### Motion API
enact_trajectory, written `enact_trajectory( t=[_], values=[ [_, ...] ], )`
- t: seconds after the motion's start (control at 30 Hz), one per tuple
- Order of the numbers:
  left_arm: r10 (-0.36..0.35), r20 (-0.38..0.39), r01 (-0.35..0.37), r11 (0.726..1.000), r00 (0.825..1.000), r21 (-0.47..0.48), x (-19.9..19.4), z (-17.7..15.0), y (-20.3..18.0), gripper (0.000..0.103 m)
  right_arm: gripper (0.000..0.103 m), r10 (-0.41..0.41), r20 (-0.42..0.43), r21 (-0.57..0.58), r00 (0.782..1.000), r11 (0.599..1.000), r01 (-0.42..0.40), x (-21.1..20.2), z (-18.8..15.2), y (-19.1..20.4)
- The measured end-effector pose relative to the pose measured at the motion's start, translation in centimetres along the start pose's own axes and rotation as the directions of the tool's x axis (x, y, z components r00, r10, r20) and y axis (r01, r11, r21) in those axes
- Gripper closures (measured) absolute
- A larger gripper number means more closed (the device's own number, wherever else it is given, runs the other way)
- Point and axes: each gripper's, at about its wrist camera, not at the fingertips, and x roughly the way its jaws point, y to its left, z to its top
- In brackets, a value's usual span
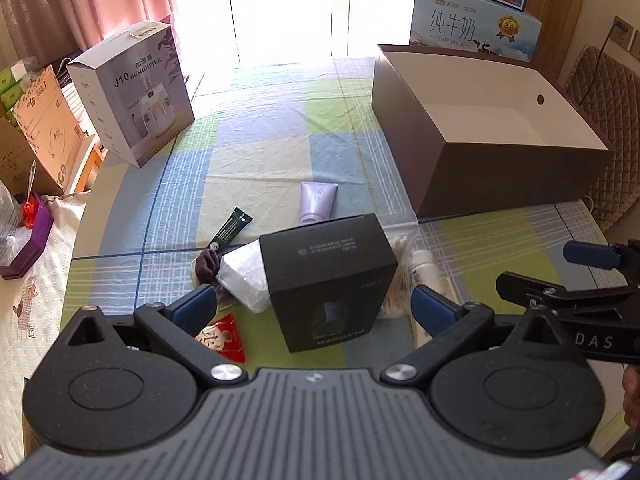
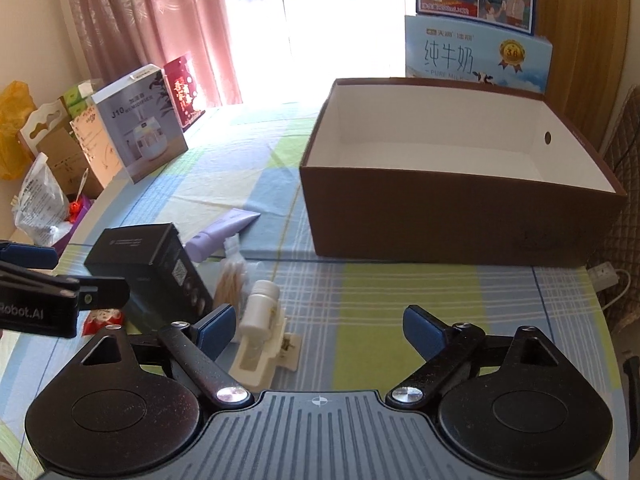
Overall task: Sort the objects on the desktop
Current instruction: 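Move the left tool toward the black box while the right tool approaches the white pill bottle, then grasp the black box with the left tool while the right tool grasps the white pill bottle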
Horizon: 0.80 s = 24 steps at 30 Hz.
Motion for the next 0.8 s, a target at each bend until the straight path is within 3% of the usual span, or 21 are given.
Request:
enact_trajectory(
  t=[0.3, 0.57, 0.8],
  values=[
    [0.04, -0.027, -0.041, 0.999, 0.999, -0.021, 3.1, 1.5, -1.2, 0.001, 0.014, 0.01, -0.027, 0.021, 1.0, 1.0, -0.009, 1.1, 0.7, -2.1],
    [0.056, -0.033, -0.057, 0.998, 0.998, -0.035, 4.2, 1.8, -1.2, 0.021, 0.014, 0.036, -0.052, 0.01, 0.998, 0.999, -0.035, 2.3, 1.1, -2.4],
    [0.054, -0.019, -0.055, 0.998, 0.998, -0.035, 3.3, 1.0, -0.9, 0.023, 0.014, 0.088, -0.066, -0.024, 0.994, 0.996, -0.09, 3.5, 1.5, -1.4]
  ],
)
